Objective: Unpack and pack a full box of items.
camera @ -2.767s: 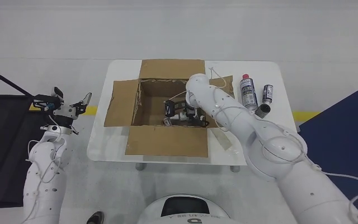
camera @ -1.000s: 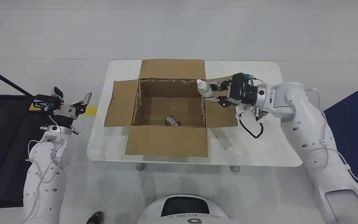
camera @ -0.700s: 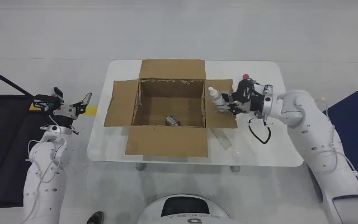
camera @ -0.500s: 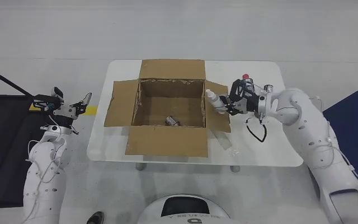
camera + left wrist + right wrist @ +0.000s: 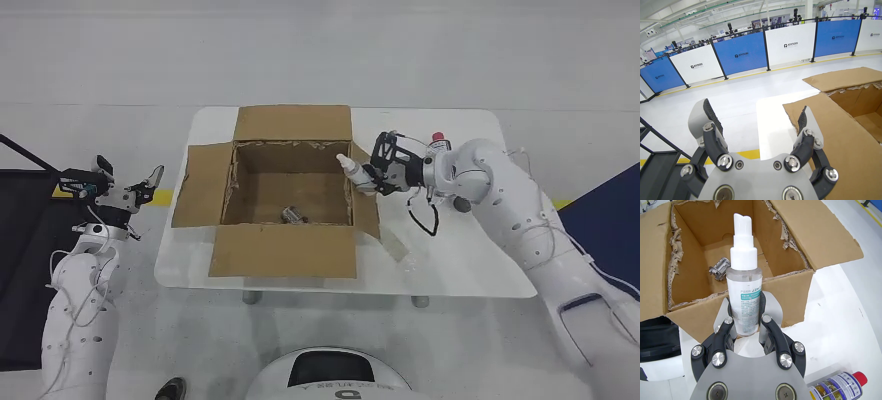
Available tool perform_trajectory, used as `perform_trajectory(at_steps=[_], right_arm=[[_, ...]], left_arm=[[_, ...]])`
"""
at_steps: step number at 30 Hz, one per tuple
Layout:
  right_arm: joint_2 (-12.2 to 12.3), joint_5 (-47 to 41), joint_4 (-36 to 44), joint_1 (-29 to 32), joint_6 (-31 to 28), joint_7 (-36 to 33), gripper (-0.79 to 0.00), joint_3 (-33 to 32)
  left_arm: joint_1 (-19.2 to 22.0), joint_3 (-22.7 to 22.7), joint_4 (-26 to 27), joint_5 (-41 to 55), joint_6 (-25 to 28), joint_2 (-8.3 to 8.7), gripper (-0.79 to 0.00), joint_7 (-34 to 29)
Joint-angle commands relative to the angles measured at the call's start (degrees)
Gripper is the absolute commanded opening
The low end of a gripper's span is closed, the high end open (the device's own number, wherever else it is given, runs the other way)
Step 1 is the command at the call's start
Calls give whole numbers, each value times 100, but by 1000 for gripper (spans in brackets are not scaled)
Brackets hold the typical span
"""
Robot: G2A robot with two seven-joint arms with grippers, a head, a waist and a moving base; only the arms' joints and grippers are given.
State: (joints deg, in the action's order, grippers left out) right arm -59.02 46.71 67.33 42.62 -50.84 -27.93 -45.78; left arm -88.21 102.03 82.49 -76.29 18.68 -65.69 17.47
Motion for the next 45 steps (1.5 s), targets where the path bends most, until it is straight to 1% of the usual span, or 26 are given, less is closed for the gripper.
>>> perform_trajectory(at_steps=[1,5,9,12,16,20,23,25,34,36,37,40,42,43,45], right_arm=[[-54,1,-97,-97,-13,40,-785,90],[-73,50,-275,-146,-55,242,-785,49],[71,135,-375,133,-62,644,-785,-343],[242,213,-368,530,-17,963,-785,-778],[474,301,-64,1210,248,1073,-785,-1356],[686,289,513,1968,570,927,-785,-1940],[809,101,1028,2523,818,661,-785,-2338],[840,-63,1217,2697,855,652,-785,-2476],[838,-55,1228,2700,873,651,-785,-2470],[824,-7,1235,2663,1096,633,-785,-2461],[820,-17,1191,2635,1164,567,-785,-2461],[851,-326,859,2561,874,71,-785,-2522],[872,-453,662,2508,903,-368,-785,-2546],[880,-551,569,2483,902,-728,-785,-2513],[890,-715,424,2421,1062,-1246,-785,-2486]], left_arm=[[0,0,0,0,0,0,0,0],[0,0,0,0,0,0,0,0],[0,0,0,0,0,0,0,0],[0,0,0,0,0,0,0,0],[0,0,0,0,0,0,0,0],[0,0,0,0,0,0,0,0],[0,0,0,0,0,0,0,0],[0,0,0,0,0,0,0,0],[0,0,0,0,0,0,0,0],[0,0,0,0,0,0,0,0],[0,0,0,0,0,0,0,0],[0,0,0,0,0,0,0,0],[0,0,0,0,0,0,0,0],[0,0,0,0,0,0,0,0],[0,0,0,0,0,0,0,0]])
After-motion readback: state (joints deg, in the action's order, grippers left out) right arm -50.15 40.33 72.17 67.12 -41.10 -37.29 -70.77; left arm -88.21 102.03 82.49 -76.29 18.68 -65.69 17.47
